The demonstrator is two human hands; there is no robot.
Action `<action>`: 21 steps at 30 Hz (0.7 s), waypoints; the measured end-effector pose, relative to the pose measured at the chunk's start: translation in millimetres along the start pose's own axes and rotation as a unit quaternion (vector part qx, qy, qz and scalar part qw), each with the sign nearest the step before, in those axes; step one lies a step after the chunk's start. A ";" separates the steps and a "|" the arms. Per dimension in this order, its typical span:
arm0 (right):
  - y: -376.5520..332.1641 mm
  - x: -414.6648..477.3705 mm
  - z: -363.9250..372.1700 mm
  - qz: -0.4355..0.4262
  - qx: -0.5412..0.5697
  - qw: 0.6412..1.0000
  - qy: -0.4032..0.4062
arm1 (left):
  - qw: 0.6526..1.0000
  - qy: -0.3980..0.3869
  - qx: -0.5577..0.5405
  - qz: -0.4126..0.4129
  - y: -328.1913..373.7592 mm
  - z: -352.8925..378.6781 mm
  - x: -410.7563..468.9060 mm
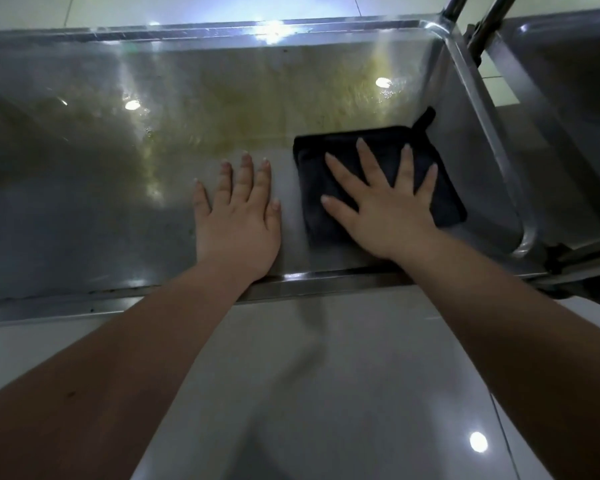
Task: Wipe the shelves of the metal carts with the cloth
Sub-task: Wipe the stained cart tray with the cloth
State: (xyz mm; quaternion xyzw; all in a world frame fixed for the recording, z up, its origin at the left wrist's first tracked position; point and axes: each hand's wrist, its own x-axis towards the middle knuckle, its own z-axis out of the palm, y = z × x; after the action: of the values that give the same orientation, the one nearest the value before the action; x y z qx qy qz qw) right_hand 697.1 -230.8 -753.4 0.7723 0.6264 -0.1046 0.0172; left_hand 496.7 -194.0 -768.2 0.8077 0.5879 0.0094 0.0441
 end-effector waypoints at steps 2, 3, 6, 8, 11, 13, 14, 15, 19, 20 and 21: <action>-2.5 44.5 -6.3 0.011 0.000 1.000 0.004 | 1.000 -0.005 -0.001 0.001 -0.3 -0.2 1.1; -4.7 64.8 -11.0 0.021 0.005 1.000 -0.001 | 1.000 -0.008 -0.004 0.002 -0.5 -0.6 1.6; -12.0 103.9 -22.7 0.056 0.027 0.998 -0.022 | 1.000 -0.007 -0.016 0.002 -1.5 -2.8 3.9; -14.2 103.5 -22.1 0.056 0.033 0.998 -0.023 | 1.000 -0.005 -0.018 -0.002 -1.4 -3.1 4.0; -11.1 65.8 -15.1 0.026 0.025 0.999 -0.021 | 1.000 -0.002 -0.013 -0.007 0.1 -1.4 3.6; -7.6 26.3 -6.8 0.003 0.019 0.999 -0.029 | 1.000 -0.003 -0.008 -0.010 1.3 0.2 4.1; -6.7 4.0 -3.1 -0.008 0.017 0.999 -0.033 | 1.000 -0.003 -0.006 -0.009 1.9 0.9 3.9; -6.6 -17.8 0.4 -0.017 0.018 0.999 -0.037 | 1.000 -0.003 -0.005 -0.008 2.3 1.4 3.5; -4.2 -59.7 4.2 -0.030 0.014 0.998 -0.055 | 1.000 -0.001 -0.004 -0.003 1.5 0.5 3.0; -4.5 -56.7 3.5 -0.028 0.010 0.998 -0.053 | 1.000 -0.002 -0.004 -0.003 1.9 0.0 2.8; -6.0 -50.4 3.2 -0.027 0.003 0.999 -0.044 | 1.000 -0.002 -0.004 -0.003 2.4 -0.1 2.3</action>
State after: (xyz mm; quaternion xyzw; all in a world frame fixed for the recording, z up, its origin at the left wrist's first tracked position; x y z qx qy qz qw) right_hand 681.1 -278.6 -746.7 0.7497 0.6454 -0.1409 0.0401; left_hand 499.6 -192.6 -768.0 0.8059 0.5901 0.0094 0.0484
